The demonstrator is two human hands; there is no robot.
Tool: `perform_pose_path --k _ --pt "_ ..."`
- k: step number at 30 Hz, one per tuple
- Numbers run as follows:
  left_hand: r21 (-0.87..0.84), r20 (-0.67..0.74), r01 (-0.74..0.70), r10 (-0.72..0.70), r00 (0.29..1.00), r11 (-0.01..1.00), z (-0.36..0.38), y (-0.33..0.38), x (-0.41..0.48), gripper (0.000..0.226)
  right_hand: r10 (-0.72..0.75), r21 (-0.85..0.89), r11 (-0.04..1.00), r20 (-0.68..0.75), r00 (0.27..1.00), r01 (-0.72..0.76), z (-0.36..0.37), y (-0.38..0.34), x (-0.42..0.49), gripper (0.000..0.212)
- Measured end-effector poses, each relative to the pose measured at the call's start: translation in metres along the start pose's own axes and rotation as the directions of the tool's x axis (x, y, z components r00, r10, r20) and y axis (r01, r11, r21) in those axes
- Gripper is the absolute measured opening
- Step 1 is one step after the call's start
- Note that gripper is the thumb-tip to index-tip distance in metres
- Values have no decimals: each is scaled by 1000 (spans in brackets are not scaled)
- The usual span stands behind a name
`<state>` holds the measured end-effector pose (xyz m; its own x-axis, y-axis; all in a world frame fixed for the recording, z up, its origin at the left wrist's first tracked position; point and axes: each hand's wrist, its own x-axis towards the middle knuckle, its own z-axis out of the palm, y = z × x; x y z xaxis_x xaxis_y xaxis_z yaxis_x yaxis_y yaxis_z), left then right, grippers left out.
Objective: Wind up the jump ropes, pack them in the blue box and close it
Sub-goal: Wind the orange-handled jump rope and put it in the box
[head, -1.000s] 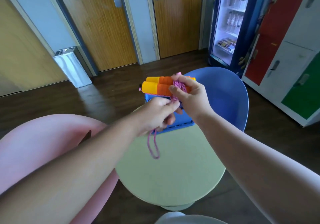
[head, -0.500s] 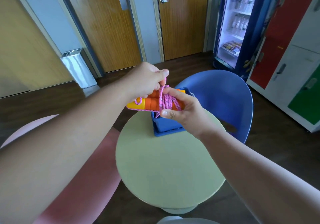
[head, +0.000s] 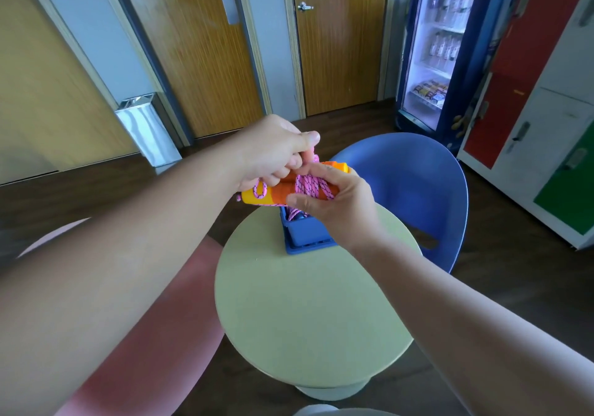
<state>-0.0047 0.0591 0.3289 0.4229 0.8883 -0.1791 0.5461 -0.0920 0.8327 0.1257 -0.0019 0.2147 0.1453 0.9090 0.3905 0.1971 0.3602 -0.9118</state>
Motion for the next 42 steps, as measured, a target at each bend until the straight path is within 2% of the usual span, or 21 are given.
perform_pose_path --k 3,8,11,16,20,23,25,27,31,34,40,42 --pt "56 20 -15 14 1000 998 -1 0 -3 38 7 -25 1000 -74 997 -9 0 8 -2 31" --pt "183 3 -90 91 996 979 -20 -15 0 28 61 -20 998 -13 998 -61 -15 15 -9 25" --pt "195 8 -124 124 992 973 -30 -30 2 25 49 5 999 58 997 -49 -24 17 -13 24" --pt "217 -52 -141 155 987 966 -28 -61 3 20 43 221 973 130 991 -71 -32 22 -19 26" --pt "177 -140 -170 195 971 970 -21 -84 -3 12 100 397 910 76 992 -122 -32 20 -18 23" --pt "43 -314 -223 225 922 974 -11 -100 -10 9 145 468 873 26 989 -140 -31 18 -16 25" --pt "-87 -448 -240 177 876 967 -1 -110 -14 17 185 483 864 -39 982 -144 -29 18 -13 28" --pt "-190 -509 -217 94 856 957 14 -119 -16 23 226 497 854 -89 970 -153 -26 17 -11 25" --pt "-419 -516 -209 -42 855 884 48 -139 -18 29 264 462 870 -140 954 -173 -15 14 -7 19" --pt "-500 -468 -168 -102 878 849 79 -144 -19 30 283 395 896 -160 946 -201 -4 13 -1 18" --pt "-443 -441 -214 -3 898 871 113 -127 -22 18 280 328 918 -144 949 -221 7 7 10 16" --pt "-376 -434 -230 48 900 898 109 -129 -22 17 298 312 915 -89 951 -257 2 5 13 17"
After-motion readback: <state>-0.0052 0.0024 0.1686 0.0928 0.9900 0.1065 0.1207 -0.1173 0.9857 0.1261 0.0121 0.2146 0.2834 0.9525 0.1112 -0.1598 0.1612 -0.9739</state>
